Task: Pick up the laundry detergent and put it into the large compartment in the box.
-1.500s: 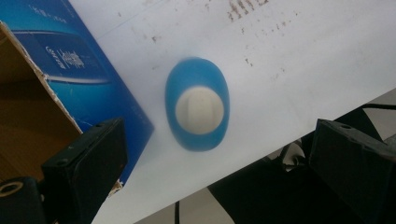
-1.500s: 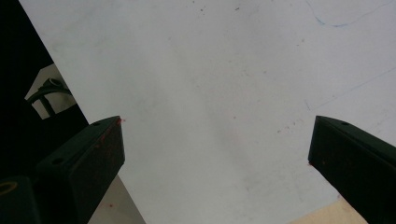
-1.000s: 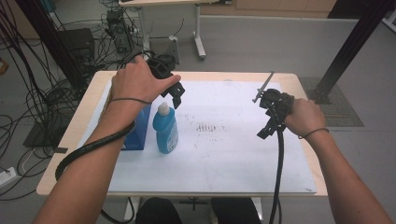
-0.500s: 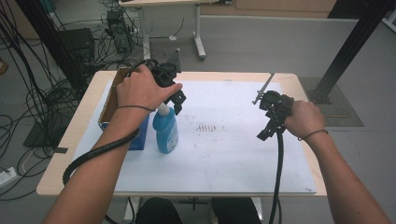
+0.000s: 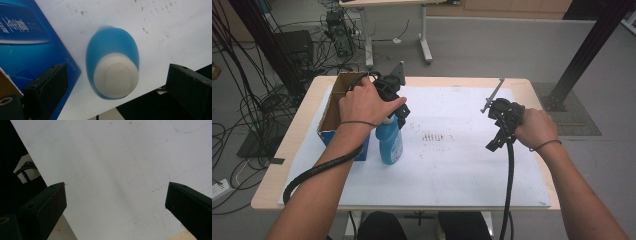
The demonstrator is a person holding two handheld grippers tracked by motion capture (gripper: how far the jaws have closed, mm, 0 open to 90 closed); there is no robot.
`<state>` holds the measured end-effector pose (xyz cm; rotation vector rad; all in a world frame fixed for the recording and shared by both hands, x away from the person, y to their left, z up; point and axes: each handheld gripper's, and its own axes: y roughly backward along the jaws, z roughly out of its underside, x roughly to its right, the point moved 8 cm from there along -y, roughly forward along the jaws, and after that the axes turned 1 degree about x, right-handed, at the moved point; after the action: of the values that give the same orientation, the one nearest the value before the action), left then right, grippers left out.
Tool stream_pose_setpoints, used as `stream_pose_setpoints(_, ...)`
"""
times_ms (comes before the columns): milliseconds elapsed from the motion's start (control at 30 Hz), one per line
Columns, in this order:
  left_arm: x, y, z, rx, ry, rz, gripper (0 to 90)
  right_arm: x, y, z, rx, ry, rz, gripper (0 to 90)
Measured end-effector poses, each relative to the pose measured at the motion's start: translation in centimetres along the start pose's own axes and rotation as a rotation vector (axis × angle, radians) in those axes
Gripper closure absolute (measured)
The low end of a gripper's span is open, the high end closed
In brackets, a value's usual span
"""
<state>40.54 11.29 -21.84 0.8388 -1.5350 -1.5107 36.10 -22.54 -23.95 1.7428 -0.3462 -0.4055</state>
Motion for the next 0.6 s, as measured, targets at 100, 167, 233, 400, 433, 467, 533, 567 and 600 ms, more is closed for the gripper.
stream_pose_setpoints(100,0.05,-0.27,0.04,0.0,-0.001,-0.004,4.9,-0.07,0.02,0.03,0.001,-0.007,0.001,3.6)
stream_pose_setpoints(167,0.09,-0.45,0.01,-0.005,-0.001,-0.002,4.8,-0.12,0.03,0.04,0.001,-0.005,0.003,3.6)
stream_pose_setpoints(233,0.28,-0.78,0.01,-0.006,-0.003,-0.014,4.8,-0.1,-0.02,0.03,-0.001,-0.004,0.002,3.9)
stream_pose_setpoints(400,0.09,-1.08,-0.01,-0.011,0.0,-0.001,4.8,-0.14,0.04,0.0,-0.004,-0.004,0.004,3.7)
stream_pose_setpoints(433,0.06,-1.07,0.01,-0.01,0.004,-0.002,4.8,-0.16,0.08,-0.01,-0.002,-0.005,0.005,3.6)
stream_pose_setpoints(467,0.02,-1.02,0.02,-0.008,-0.001,-0.004,4.8,-0.16,0.1,-0.01,-0.002,-0.005,0.005,3.7)
stream_pose_setpoints(533,-0.07,-0.95,0.05,-0.005,0.003,0.0,4.8,-0.17,0.12,0.01,-0.001,-0.005,0.005,3.6)
stream_pose_setpoints(567,-0.06,-0.91,0.06,-0.004,0.003,-0.001,4.8,-0.14,0.1,0.03,-0.001,-0.004,0.005,3.7)
stream_pose_setpoints(600,-0.1,-0.84,0.03,-0.006,0.0,-0.002,4.8,-0.15,0.08,0.04,-0.001,-0.003,0.006,3.7)
